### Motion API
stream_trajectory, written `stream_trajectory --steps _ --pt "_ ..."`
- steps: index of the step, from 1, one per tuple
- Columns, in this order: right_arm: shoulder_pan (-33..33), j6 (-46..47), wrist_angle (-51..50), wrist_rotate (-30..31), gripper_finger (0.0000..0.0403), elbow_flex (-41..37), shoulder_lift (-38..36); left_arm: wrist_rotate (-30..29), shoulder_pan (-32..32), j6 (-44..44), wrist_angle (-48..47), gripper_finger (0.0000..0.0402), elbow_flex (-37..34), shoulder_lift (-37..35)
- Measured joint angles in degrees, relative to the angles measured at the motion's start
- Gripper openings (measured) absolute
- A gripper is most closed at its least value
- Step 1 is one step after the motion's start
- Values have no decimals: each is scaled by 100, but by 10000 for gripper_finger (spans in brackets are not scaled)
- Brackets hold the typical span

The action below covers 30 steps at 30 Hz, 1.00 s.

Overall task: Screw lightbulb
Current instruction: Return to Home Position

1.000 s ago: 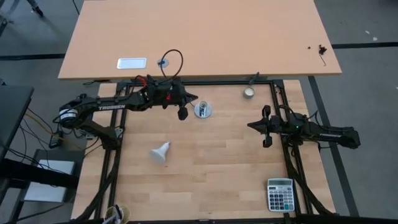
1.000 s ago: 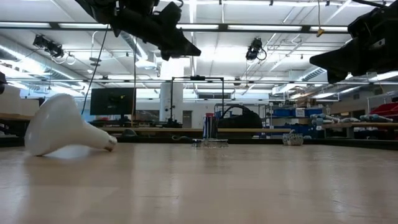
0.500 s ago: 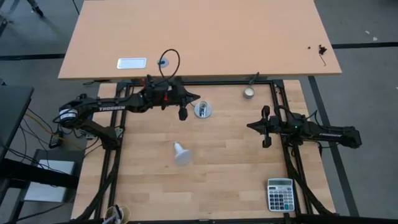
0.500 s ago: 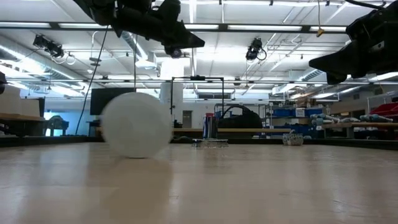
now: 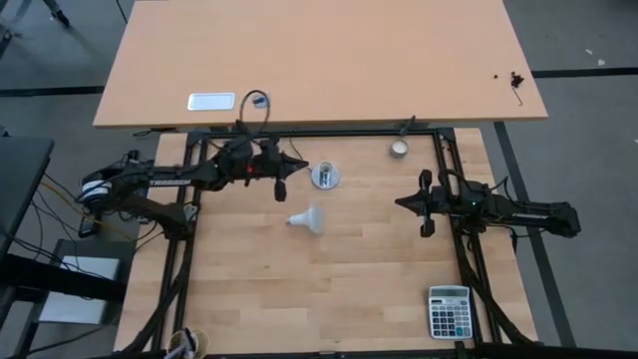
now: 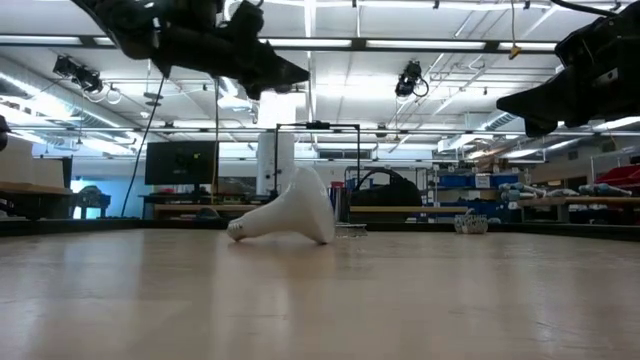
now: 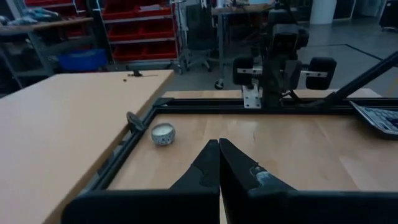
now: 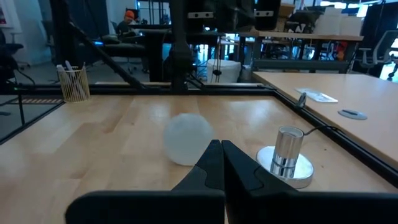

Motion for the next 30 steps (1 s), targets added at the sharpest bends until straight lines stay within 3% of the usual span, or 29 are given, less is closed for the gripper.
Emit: stream_trajectory --steps 18,26,30 --pt "0 5 11 -76 0 2 0 -224 162 -94 -192 0 -1867 -2271" --pt "0 221 11 -76 0 2 -2 -283 162 -286 -374 0 -2880 -3975" --pt "0 219 9 -72 0 2 -2 -489 162 -330 -1099 0 -3106 -4881"
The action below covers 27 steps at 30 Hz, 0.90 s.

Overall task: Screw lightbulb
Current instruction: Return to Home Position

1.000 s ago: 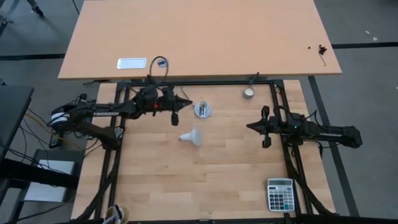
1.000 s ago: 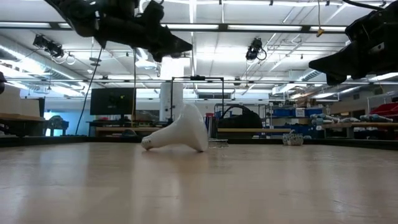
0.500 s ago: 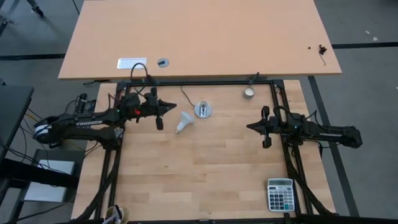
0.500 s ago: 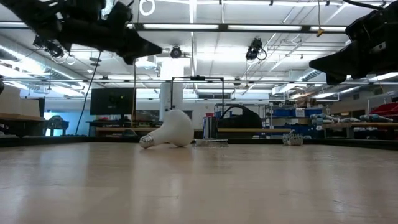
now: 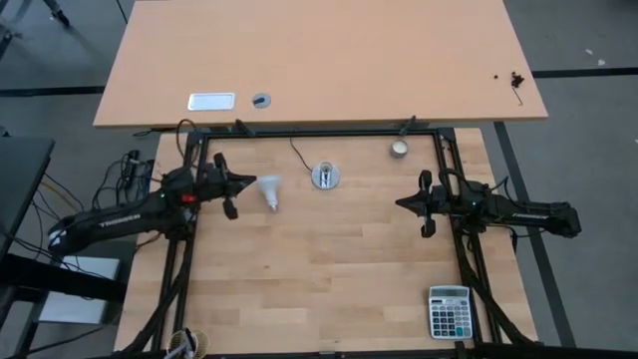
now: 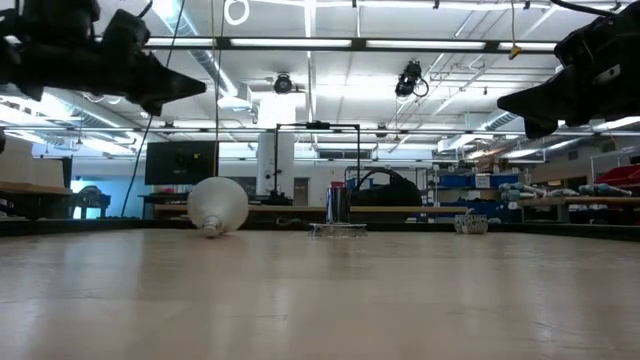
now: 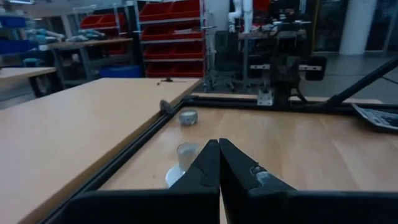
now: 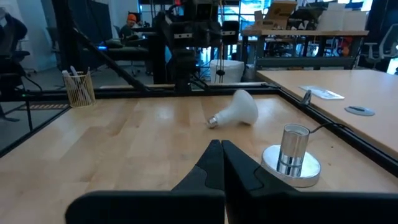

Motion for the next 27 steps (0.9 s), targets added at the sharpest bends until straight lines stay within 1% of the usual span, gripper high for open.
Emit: stream_trajectory --steps 7,12,20,27 --pt "-76 -18 -1 34 0 0 0 -230 0 14 -1244 0 -34 -1306" --pt "-92 -18 -2 37 0 0 0 -335 0 7 -1818 0 -34 -1893" --pt "-92 -65 -4 49 0 0 0 -331 0 15 -1945 0 -37 -2254" --pt "-92 -45 -4 68 0 0 -2 -329 0 -65 -1130 0 -674 -2295"
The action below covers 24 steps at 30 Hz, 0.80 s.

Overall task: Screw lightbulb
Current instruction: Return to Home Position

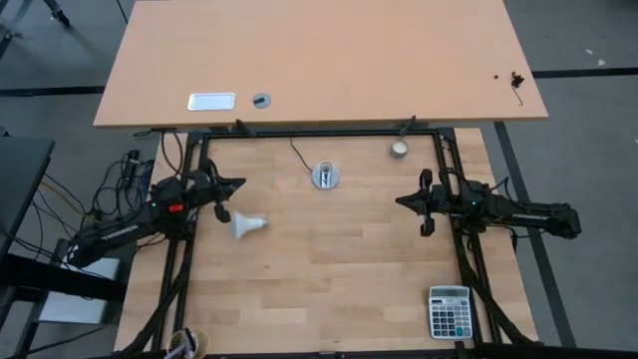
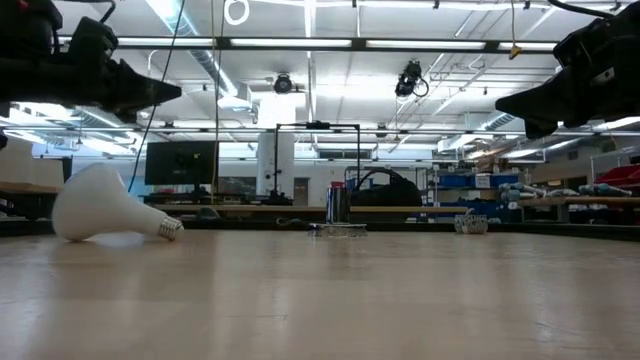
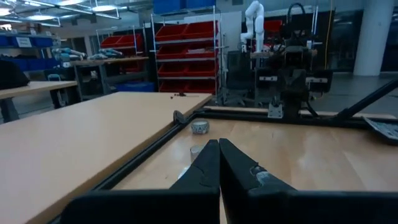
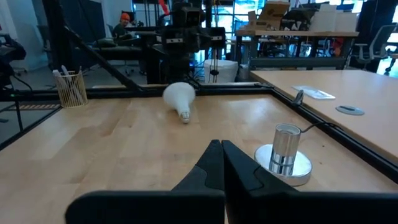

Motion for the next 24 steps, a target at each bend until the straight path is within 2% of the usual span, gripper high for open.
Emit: stream_trajectory --steps 24 --pt "4 -166 -4 0 0 5 -291 54 0 276 -378 0 -83 -172"
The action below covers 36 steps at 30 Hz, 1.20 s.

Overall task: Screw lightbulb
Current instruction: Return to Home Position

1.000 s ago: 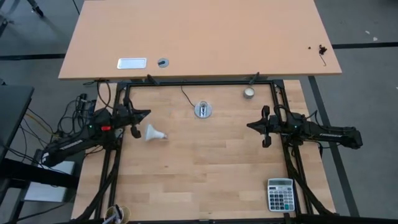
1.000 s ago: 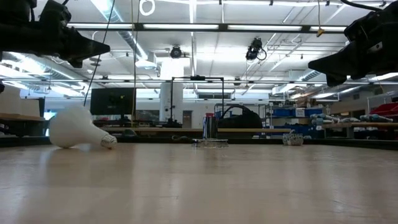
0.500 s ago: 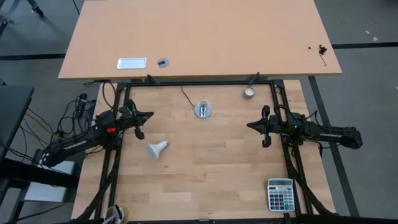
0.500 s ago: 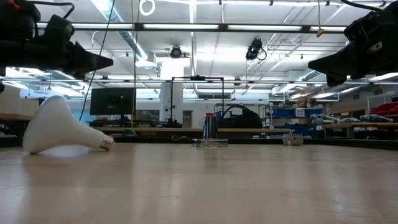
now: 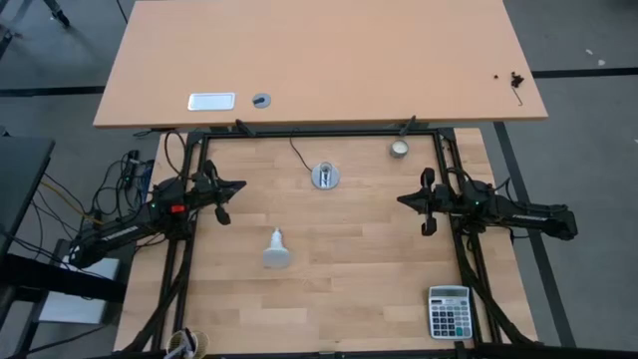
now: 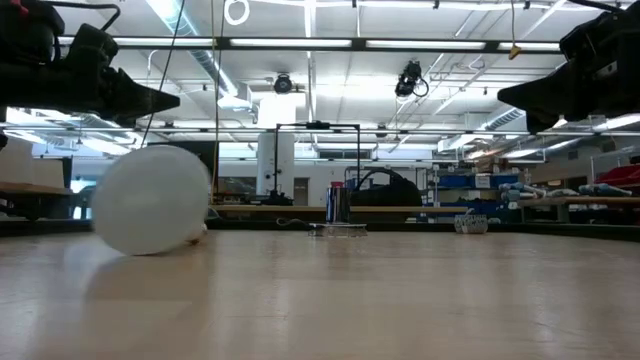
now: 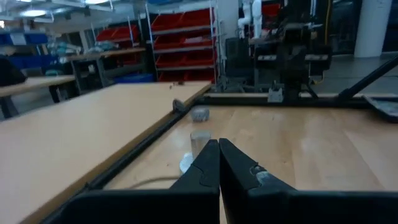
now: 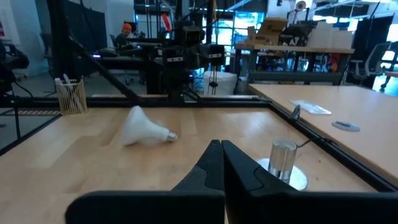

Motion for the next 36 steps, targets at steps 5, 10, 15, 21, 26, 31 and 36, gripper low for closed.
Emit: stream_trajectory --steps 5,10,15,21,26,31,36 --pt "4 -202 8 -4 4 0 9 -91 0 -206 -19 0 -127 4" --pt "4 -325 1 23 20 0 55 -365 0 -65 -53 1 -127 2" --pt "-11 -543 -30 241 30 1 144 -372 0 -18 -59 1 -130 2" --pt "-11 -626 -31 234 26 0 210 -372 -11 -24 -61 1 -130 2" --pt "-11 -627 -29 232 29 0 210 -372 -11 -21 -61 1 -132 2" --pt "-11 -613 -31 228 27 0 210 -372 -11 -18 -63 1 -132 2" --pt "-11 -611 -30 225 25 0 210 -374 -11 -18 -63 1 -134 2"
